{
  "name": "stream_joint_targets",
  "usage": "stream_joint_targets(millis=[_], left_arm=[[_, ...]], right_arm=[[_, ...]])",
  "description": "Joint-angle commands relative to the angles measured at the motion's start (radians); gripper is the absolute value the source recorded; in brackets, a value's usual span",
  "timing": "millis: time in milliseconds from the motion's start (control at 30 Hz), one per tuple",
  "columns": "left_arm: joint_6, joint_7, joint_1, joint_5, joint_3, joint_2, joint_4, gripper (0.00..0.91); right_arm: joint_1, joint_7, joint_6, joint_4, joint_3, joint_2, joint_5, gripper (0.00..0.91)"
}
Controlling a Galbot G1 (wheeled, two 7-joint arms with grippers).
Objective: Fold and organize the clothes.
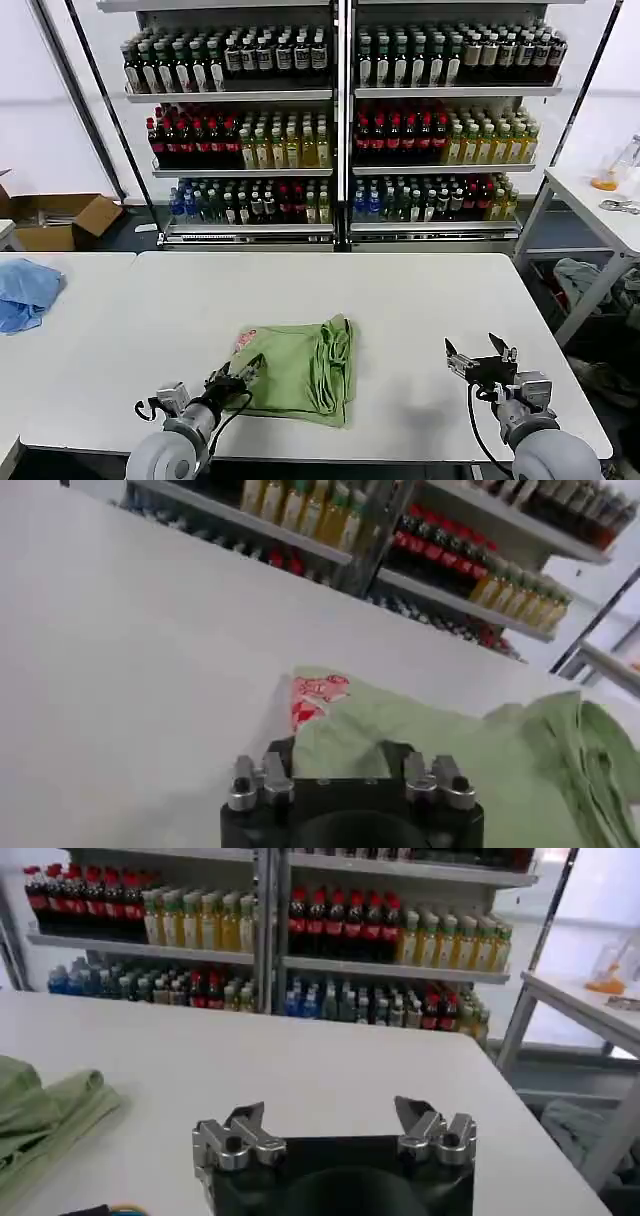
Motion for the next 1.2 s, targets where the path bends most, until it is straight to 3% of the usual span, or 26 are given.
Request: stream_joint_targets(millis=[33, 400, 600, 700, 867, 1000, 1100, 1167, 1200], left_arm=[[-0.019, 0.033, -0.009, -0.166, -0.016, -0.027, 0.036, 0.02], [-0.019, 0.036, -0.003, -0.358, -0.089, -0.056, 0.01, 0.02], [-0.005, 0.002, 0.012, -0.494, -0.264, -0.046, -0.036, 0.02], [0.005, -0.018, 0.02, -0.523, -0.411, 0.011, -0.062, 0.02], [0.03, -0.059, 0.026, -0.542, -0.674, 0.179, -0.11, 0.02], [0.062, -0.074, 0.01, -0.53, -0.806, 0.288, -0.145, 0.02], [0.106, -0.051, 0.0, -0.411, -0.76, 0.329, -0.228, 0.02], [0.103, -0.024, 0.004, -0.319, -0.667, 0.32, -0.269, 0.02], [0.106, 0.006, 0.021, -0.181, -0.56, 0.298, -0.299, 0.02]], right_arm=[[-0.009, 0.0, 0.001, 0.006, 0.01, -0.002, 0.002, 0.907], [-0.02, 0.001, 0.001, 0.019, 0.022, -0.006, 0.008, 0.907], [-0.02, 0.003, 0.001, 0.021, 0.025, -0.008, 0.014, 0.907], [-0.016, 0.003, 0.001, 0.023, 0.028, -0.01, 0.02, 0.907], [-0.002, 0.005, 0.001, 0.028, 0.025, -0.011, 0.028, 0.907], [0.007, 0.006, 0.0, 0.035, 0.024, -0.009, 0.031, 0.907], [0.005, 0.005, 0.0, 0.038, 0.024, -0.007, 0.031, 0.907], [0.004, 0.004, 0.0, 0.037, 0.023, -0.005, 0.029, 0.907], [0.003, 0.003, 0.001, 0.036, 0.022, -0.001, 0.027, 0.907]])
